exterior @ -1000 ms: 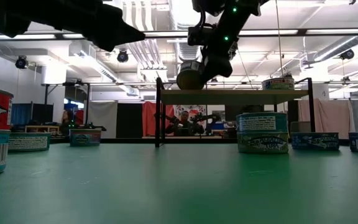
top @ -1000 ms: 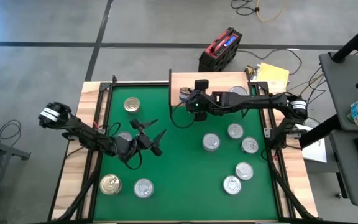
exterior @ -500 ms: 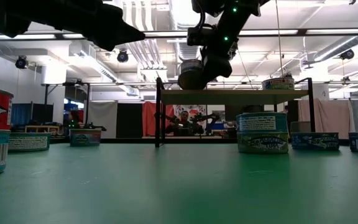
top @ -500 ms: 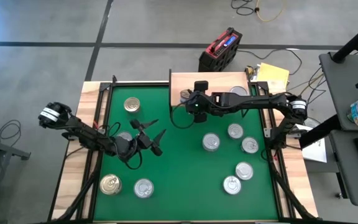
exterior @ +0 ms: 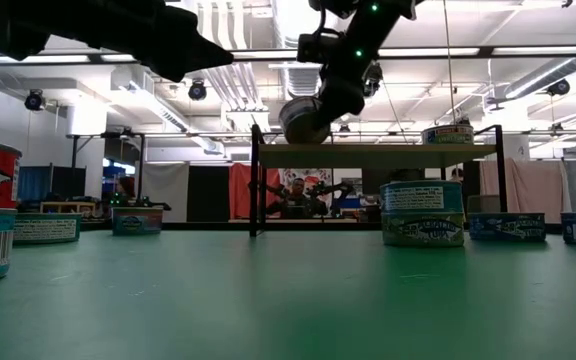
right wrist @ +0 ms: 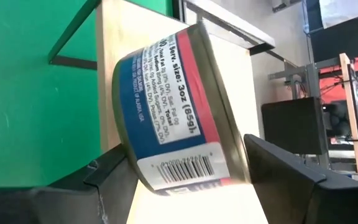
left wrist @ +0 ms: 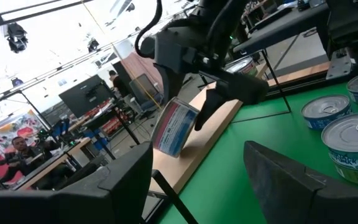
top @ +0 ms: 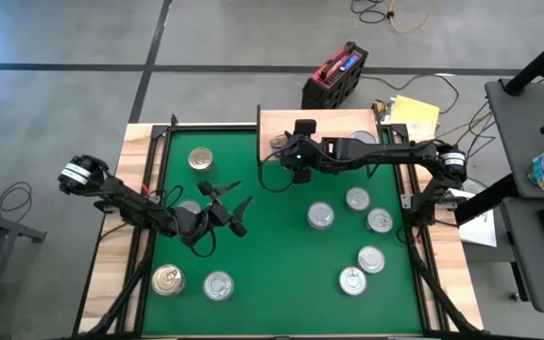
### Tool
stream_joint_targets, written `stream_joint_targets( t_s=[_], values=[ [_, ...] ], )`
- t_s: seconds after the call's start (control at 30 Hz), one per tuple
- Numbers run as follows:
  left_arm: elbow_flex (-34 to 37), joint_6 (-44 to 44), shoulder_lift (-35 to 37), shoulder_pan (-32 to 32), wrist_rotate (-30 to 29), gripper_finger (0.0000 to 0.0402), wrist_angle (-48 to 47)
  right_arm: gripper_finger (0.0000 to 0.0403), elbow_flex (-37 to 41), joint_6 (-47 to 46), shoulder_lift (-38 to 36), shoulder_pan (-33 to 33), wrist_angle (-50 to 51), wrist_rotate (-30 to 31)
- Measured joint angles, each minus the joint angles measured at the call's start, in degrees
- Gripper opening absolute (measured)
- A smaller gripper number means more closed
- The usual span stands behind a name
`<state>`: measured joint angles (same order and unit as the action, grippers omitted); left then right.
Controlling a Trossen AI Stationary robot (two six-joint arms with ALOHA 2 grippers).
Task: Stack canned seafood by type on shelf
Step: Put the blue/pink tuna can on the shelf
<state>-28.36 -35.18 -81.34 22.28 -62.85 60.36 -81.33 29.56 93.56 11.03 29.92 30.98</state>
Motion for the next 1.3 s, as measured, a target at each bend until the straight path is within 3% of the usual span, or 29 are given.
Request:
stream_joint_targets(
  t_s=[0.37, 0.53, 0.67, 1.1, 1.3],
  values=[
    [0.00, 0.22, 0.00, -0.02, 0.00, 0.0235, 0.00, 0.0260, -0.58, -2.57, 0.00, 0.00, 3.01, -0.34],
    [0.00, 0.22, 0.00, -0.02, 0.00, 0.0235, 0.00, 0.0253, -0.75, -6.71, 0.00, 0.02, 2.84, -5.91],
    [0.00, 0.24, 0.00, -0.02, 0.00, 0.0235, 0.00, 0.0252, -0.82, -9.25, 0.00, 0.14, 2.37, -6.05],
    [0.00, 1.25, 0.00, -0.11, 0.00, 0.0235, 0.00, 0.0275, -0.82, -7.95, 0.22, 2.23, 0.98, -4.52],
    [0.00, 1.25, 0.00, -0.14, 0.00, 0.0235, -0.02, 0.0294, -0.82, -9.61, 0.22, 3.42, 1.37, -9.54]
  ],
)
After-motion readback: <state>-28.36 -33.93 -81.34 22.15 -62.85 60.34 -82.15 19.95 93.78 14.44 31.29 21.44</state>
